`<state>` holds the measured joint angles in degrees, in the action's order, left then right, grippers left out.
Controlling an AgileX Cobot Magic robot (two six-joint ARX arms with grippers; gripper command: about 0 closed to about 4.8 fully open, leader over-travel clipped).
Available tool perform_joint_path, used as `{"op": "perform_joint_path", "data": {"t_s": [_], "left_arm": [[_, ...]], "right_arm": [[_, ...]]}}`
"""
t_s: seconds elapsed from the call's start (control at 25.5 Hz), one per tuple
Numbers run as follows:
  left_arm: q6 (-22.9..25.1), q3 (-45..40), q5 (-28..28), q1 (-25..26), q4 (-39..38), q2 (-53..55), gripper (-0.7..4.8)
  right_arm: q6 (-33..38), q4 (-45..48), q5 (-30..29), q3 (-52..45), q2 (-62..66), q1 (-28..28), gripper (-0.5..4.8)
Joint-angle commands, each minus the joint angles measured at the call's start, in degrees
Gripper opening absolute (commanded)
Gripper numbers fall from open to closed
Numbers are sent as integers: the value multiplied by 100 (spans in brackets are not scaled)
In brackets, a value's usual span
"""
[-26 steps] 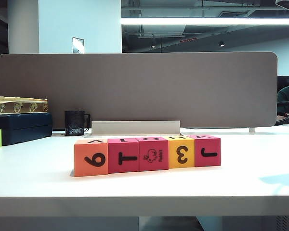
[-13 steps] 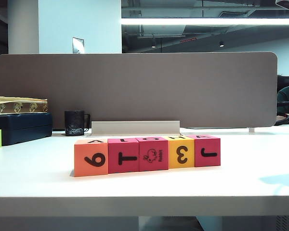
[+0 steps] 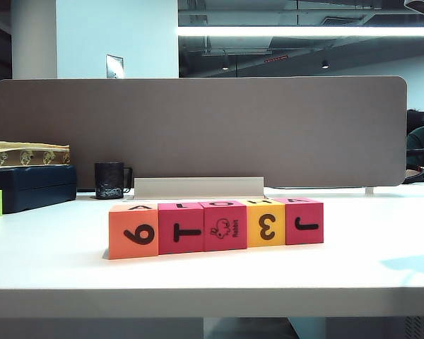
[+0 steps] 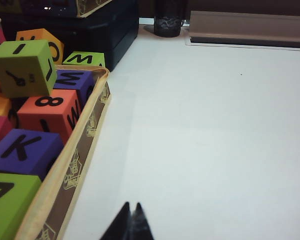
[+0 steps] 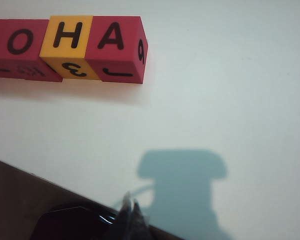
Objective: Select the appropriate blocks from the scattered letter blocks on the table and arrange them in a row to spell out "ALOHA".
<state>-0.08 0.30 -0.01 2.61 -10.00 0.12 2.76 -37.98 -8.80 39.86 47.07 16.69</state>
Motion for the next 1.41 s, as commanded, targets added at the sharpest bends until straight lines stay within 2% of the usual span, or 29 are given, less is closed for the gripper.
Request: {"op": "perform_joint_path", "data": {"t_s": [0.04, 0.39, 0.51, 0.63, 0.74, 0.86, 0.98, 1.14, 1.41], "left_arm": [[-37, 4, 44, 2, -66, 2, -5], [-37, 4, 46, 2, -66, 2, -5], [-37, 4, 46, 2, -63, 2, -5], [-37, 4, 46, 2, -63, 2, -5], [-37, 4, 44, 0, -63, 2, -5], [-37, 4, 24, 0, -66, 2, -5], [-37, 4, 26, 0, -66, 2, -5], [-37, 4, 26, 0, -63, 2, -5], [-37, 4, 24, 2, -66, 2, -5]], "right_arm": [[22, 55, -11, 20, -15, 2, -6], [-28, 66, 11, 20, -15, 2, -5], [-444, 557, 164, -7, -7, 2, -6], [-772, 2417, 234, -597, -109, -90, -6], [-505, 3779, 173, -1366, -468, -341, -6], [-98, 4929, 118, -2208, -1084, -730, -6], [-85, 5665, 164, -3099, -1958, -1196, -5], [-57, 5477, 125, -3696, -2782, -1641, -6], [-22, 4247, 214, -3840, -3713, -2116, -6]]}}
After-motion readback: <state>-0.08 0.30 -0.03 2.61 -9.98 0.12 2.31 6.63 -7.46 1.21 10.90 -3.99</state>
